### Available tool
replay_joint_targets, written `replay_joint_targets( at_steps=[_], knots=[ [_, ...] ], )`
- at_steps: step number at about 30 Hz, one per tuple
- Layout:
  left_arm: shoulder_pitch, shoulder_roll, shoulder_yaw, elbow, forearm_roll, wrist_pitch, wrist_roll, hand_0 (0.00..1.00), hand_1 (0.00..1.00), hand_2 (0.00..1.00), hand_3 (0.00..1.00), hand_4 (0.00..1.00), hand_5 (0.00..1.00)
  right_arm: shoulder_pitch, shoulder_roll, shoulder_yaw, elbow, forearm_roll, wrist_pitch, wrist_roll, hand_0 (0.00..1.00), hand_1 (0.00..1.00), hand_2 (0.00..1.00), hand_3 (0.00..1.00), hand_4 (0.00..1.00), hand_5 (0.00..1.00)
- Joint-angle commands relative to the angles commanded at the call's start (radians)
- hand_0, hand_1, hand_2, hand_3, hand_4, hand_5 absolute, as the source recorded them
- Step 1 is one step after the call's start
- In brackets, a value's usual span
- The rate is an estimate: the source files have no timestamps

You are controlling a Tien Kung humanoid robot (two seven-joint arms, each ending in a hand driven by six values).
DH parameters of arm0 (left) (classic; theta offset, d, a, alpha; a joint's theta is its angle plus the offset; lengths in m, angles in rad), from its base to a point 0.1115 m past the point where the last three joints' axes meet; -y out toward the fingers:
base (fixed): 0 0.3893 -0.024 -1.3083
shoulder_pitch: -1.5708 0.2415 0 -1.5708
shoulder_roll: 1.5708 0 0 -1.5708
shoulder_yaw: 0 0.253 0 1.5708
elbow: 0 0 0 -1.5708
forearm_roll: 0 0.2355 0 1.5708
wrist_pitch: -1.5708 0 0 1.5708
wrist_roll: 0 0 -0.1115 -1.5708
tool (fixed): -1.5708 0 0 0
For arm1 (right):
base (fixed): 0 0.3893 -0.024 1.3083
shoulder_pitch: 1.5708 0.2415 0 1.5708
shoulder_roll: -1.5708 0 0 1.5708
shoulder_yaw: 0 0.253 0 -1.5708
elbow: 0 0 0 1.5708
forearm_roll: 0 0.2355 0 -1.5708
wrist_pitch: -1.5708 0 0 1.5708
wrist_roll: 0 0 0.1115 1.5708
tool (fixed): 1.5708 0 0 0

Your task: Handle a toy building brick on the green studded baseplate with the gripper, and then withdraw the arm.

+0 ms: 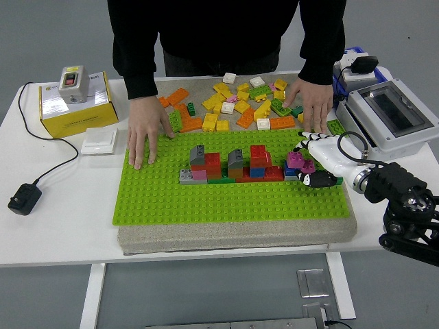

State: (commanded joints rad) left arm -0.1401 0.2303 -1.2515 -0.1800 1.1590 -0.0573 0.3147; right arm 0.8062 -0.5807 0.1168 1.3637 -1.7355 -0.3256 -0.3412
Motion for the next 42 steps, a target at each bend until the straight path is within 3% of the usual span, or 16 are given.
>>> replay_joint_targets(
  at_steps=[25,33,42],
  knots=[
    [-0.001,-0.001,-0.012,0.000,0.007,-0.003,-0.003,0.685,0.581,0.580,0.603,0.206,0.621,-0.003,-0.011,0.031,0.017,-0.007,0.002,-0.006,0.727,0.955,0.998,0.796,0.635,0.501],
    [0.001,0.001,-0.023,0.000,0.019,-0.002,-0.001,0.681,0.582,0.581,0.604,0.209,0.624,-0.019,-0.050,0.118,0.110,-0.034,0.008,-0.026,0.730,0.955,0.998,0.797,0.634,0.502],
    [0.002,0.003,-0.030,0.000,0.032,-0.001,0.001,0.679,0.577,0.581,0.604,0.211,0.628,-0.061,-0.111,0.186,0.218,-0.052,0.027,-0.052,0.732,0.955,0.998,0.870,0.638,0.505]
  ],
)
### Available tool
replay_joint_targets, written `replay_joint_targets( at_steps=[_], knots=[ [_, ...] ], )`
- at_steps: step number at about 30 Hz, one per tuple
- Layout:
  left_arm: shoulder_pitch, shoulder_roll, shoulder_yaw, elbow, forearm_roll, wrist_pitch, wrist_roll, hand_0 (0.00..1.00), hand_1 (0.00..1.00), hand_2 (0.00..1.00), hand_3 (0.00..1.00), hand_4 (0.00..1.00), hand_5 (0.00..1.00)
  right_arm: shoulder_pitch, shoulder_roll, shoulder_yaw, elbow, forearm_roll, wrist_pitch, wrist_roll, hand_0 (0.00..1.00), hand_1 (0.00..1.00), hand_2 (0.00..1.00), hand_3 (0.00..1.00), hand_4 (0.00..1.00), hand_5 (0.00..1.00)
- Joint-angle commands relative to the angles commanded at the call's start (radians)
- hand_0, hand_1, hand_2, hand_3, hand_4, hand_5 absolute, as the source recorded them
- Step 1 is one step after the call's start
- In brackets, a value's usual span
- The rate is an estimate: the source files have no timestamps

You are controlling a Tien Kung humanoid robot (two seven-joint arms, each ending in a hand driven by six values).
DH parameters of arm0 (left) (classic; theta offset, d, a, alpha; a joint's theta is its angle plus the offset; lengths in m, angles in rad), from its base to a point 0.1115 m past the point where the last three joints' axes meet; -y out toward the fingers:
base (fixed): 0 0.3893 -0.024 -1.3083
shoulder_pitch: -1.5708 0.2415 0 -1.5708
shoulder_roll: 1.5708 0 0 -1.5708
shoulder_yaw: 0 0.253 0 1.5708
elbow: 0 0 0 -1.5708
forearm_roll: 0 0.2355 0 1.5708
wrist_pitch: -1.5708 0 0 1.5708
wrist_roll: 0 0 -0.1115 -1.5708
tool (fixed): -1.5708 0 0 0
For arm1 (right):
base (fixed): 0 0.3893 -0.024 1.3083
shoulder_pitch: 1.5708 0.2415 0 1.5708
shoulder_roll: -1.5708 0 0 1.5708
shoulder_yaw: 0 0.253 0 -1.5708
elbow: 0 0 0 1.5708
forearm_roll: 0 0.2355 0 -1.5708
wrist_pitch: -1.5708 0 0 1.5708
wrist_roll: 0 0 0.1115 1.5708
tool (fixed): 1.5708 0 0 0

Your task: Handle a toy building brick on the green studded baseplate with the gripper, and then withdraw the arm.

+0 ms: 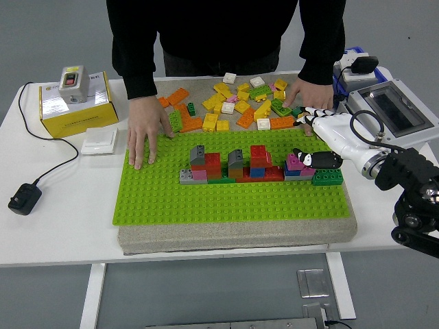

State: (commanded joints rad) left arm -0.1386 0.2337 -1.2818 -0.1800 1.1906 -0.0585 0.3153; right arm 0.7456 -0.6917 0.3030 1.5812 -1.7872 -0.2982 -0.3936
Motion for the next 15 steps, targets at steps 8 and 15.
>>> replay_joint_targets(
  at_steps=[8,15],
  knots=[
    [0.003,0.001,-0.001,0.000,0.002,-0.001,0.002,0.678,0.576,0.583,0.606,0.215,0.627,-0.052,-0.079,0.048,0.111,0.005,0.097,-0.063,0.561,0.736,0.968,0.876,0.615,0.502],
    [0.002,0.001,-0.001,0.000,0.001,-0.004,0.002,0.676,0.577,0.583,0.606,0.216,0.628,-0.040,-0.054,0.015,0.096,0.020,0.117,-0.070,0.268,0.357,0.879,0.809,0.246,0.399]
  ],
)
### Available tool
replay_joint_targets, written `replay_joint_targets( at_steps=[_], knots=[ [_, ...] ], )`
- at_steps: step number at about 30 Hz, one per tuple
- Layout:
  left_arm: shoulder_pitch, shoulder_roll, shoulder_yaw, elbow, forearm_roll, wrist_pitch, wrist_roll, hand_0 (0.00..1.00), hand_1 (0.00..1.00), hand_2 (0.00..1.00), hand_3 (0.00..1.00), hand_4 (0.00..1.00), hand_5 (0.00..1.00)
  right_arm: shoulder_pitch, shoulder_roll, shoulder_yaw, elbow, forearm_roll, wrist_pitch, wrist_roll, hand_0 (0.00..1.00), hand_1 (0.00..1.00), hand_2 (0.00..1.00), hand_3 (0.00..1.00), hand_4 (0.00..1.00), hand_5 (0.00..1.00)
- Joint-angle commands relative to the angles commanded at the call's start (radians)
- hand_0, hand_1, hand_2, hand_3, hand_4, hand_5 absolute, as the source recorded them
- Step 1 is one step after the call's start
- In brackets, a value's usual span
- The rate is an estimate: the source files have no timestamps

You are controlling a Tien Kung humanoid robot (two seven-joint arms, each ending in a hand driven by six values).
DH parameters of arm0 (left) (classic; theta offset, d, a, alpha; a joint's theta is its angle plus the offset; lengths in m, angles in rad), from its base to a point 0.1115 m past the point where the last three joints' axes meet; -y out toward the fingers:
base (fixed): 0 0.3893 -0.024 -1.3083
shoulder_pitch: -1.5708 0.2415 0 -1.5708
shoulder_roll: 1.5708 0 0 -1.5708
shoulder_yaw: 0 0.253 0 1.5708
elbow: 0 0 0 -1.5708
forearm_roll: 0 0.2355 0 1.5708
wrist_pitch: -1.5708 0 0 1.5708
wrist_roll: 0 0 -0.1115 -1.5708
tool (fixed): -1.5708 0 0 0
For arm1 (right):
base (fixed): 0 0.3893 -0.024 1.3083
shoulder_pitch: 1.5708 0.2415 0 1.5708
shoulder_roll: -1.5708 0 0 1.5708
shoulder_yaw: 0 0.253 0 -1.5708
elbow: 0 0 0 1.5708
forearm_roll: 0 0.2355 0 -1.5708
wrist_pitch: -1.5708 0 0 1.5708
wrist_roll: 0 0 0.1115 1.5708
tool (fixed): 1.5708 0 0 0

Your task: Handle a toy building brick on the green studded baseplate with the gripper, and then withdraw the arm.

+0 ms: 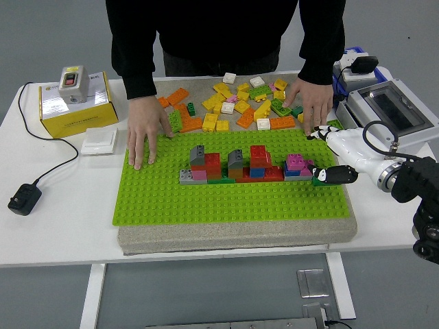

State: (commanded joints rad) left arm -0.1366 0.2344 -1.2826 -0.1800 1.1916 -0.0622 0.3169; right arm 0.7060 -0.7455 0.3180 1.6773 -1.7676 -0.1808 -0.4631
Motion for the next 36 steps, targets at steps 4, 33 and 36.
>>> replay_joint_targets(
  at_steps=[4,33,36],
  knots=[
    [0.000,-0.002,0.001,0.000,-0.001,-0.002,-0.001,0.671,0.577,0.585,0.607,0.220,0.631,0.010,0.024,-0.011,-0.014,-0.001,-0.002,0.002,0.188,0.284,0.836,0.739,0.008,0.416],
    [0.002,-0.003,-0.002,0.000,-0.007,-0.010,-0.004,0.667,0.577,0.585,0.604,0.224,0.641,0.024,0.101,-0.067,-0.125,0.039,-0.021,0.032,0.172,0.274,0.811,0.729,0.002,0.412],
    [0.002,-0.003,-0.001,0.000,-0.010,-0.012,-0.005,0.667,0.577,0.585,0.604,0.224,0.641,0.024,0.103,-0.068,-0.130,0.043,-0.023,0.035,0.172,0.274,0.811,0.729,0.002,0.412]
  ],
)
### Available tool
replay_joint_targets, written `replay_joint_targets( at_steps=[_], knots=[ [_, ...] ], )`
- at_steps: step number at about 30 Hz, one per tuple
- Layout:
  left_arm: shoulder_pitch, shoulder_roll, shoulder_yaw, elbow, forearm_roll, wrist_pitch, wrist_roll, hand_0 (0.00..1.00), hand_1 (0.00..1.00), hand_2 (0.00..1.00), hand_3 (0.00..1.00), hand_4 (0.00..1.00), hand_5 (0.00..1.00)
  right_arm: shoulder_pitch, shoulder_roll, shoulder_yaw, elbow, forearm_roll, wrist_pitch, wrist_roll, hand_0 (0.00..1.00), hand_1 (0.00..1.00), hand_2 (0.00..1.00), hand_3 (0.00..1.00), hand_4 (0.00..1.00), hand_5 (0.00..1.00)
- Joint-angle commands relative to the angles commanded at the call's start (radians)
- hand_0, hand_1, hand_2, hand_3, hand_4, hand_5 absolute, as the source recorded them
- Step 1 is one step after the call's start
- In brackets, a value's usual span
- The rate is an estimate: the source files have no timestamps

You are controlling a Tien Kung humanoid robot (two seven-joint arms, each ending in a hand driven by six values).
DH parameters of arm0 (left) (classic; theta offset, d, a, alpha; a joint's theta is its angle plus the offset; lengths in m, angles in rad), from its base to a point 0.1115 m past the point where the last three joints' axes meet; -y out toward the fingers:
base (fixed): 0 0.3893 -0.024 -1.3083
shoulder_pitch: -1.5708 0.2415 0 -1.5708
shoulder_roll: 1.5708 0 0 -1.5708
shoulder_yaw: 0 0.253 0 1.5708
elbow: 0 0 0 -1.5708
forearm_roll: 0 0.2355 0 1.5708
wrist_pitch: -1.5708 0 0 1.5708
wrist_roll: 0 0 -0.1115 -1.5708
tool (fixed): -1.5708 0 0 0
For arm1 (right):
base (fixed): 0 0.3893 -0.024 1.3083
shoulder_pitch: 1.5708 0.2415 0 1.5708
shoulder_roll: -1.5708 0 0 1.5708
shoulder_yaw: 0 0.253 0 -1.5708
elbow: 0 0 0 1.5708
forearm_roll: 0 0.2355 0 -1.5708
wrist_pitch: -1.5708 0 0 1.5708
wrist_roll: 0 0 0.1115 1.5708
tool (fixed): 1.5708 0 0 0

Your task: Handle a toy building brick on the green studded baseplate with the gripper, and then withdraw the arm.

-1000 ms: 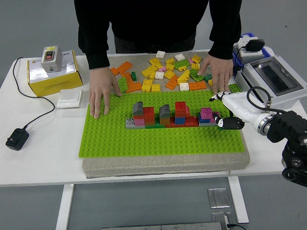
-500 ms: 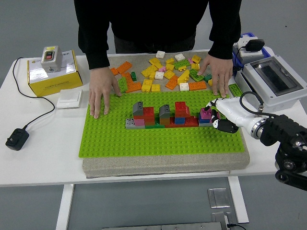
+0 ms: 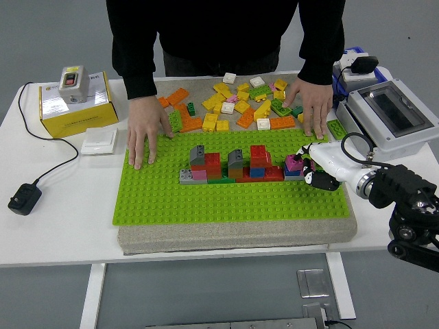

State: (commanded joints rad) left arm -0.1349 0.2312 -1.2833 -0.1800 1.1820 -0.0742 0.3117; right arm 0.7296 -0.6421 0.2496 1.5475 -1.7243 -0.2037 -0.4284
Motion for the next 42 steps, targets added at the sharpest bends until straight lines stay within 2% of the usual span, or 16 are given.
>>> replay_joint_targets(
  at_steps=[42],
  knots=[
    [-0.005,0.003,0.012,0.000,-0.017,-0.005,-0.010,0.665,0.578,0.584,0.602,0.230,0.645,0.009,0.028,-0.014,-0.023,0.014,-0.002,-0.004,0.158,0.269,0.805,0.721,0.059,0.429]
  ],
)
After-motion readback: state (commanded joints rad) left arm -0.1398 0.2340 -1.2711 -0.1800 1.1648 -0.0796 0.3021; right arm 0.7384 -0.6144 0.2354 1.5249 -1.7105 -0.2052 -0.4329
